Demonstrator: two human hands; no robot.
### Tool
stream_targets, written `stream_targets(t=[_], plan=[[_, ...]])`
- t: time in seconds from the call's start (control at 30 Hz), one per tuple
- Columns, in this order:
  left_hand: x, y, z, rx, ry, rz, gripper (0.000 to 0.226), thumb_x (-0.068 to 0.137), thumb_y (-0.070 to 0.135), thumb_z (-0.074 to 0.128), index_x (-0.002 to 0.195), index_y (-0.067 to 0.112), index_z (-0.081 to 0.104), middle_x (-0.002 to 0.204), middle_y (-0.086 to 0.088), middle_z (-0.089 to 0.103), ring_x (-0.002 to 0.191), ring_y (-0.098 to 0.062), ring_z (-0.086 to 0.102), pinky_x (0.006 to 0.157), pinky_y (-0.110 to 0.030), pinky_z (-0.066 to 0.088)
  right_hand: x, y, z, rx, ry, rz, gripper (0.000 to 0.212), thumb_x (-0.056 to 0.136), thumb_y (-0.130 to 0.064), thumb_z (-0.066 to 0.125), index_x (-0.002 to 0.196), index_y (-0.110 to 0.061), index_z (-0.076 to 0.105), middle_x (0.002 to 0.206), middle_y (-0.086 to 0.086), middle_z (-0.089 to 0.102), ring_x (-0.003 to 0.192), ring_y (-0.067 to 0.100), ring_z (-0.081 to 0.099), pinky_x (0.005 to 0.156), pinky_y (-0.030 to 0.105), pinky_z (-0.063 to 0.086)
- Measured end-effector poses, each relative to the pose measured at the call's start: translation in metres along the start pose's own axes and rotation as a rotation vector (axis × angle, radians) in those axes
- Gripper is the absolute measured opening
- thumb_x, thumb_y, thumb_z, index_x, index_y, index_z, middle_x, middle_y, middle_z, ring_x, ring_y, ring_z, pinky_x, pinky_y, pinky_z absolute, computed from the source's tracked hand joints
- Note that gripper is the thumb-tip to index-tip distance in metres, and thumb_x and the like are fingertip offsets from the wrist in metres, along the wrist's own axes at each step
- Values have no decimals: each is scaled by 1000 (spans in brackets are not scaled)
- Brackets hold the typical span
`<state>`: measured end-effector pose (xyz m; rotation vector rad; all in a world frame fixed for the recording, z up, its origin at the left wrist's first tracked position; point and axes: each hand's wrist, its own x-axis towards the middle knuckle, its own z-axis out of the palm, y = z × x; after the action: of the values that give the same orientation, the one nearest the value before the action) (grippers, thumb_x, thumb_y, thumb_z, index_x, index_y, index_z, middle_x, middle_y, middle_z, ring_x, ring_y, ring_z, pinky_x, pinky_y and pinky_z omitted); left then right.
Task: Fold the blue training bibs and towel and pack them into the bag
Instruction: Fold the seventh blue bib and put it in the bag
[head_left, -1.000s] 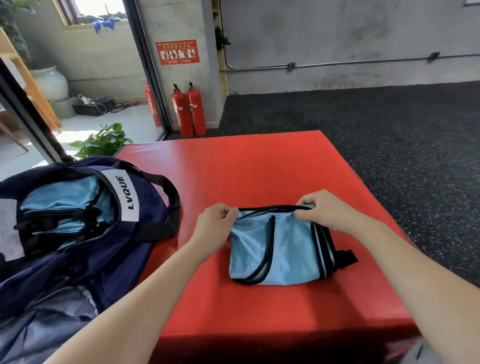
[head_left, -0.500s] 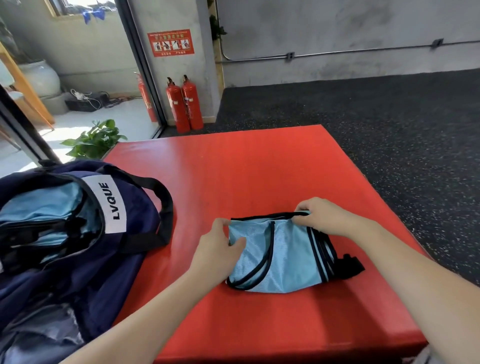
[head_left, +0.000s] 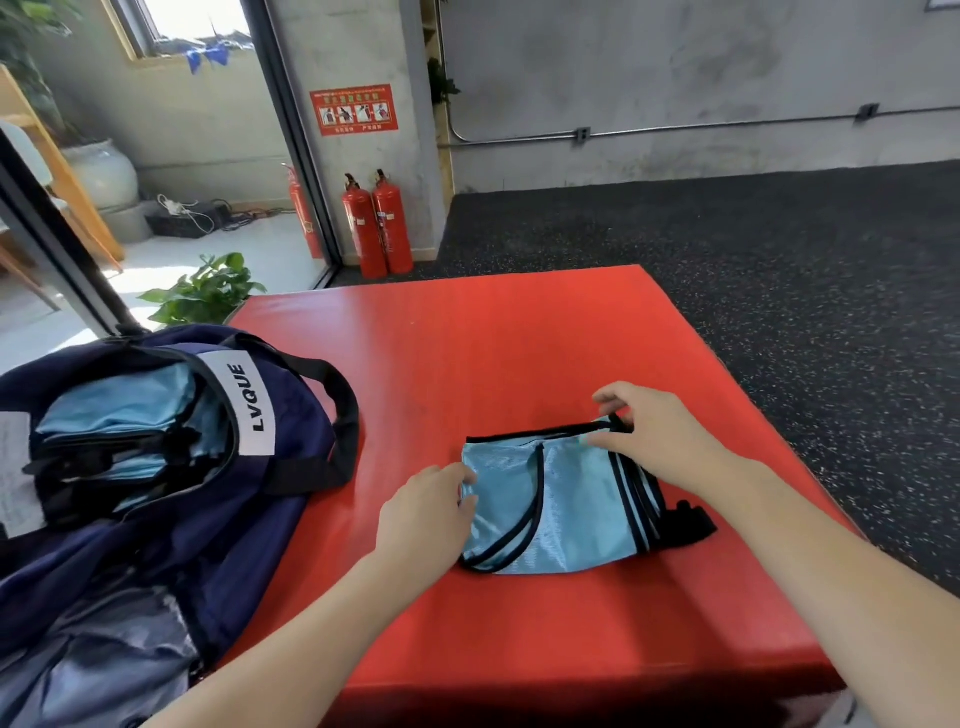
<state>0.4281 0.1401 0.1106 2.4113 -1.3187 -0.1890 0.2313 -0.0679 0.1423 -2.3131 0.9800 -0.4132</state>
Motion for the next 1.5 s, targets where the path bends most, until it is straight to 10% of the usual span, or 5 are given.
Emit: stream_targets(t=[0.17,0.4,0.7,0.9,1.5], plan=[[16,1,-2,28,88,103,29,100,21,50,122,31,65,102,10,46,89,-12,52,72,-31,43,-18,-15,-3,-29,183,-120,27,94,-30,69,120,-25,64,107,-12,66,94,-1,61,92,26,51],[44,-2,9,-24,-97,299,30,99,21,53,123,33,67,151,4,40,148,-18,18,116,-45,25,-72,-56,39,99,-294,43,19,96,-40,64,94,-21,64,84,3,70,50,13,67,44,27,51],[48,-9,8,-36,-105,327,20,98,35,53,109,38,69,100,15,58,103,-14,52,98,-40,40,-50,-10,33,-275,-181,6,31,90,-59,59,90,-28,60,85,-9,64,83,12,62,74,34,51],[29,-1,6,-85,-212,501,26,90,51,62,108,34,73,87,15,63,86,-3,55,81,-22,44,-35,16,23,-365,-85,-77,53,96,-54,56,136,-20,54,137,-5,55,131,18,47,109,34,37],[21,1,11,-103,-152,592,29,89,56,66,105,33,74,97,22,65,106,-1,45,93,-17,40,-54,0,46,-225,-177,-334,11,91,-36,70,94,-27,74,113,-15,64,109,5,55,97,26,42]])
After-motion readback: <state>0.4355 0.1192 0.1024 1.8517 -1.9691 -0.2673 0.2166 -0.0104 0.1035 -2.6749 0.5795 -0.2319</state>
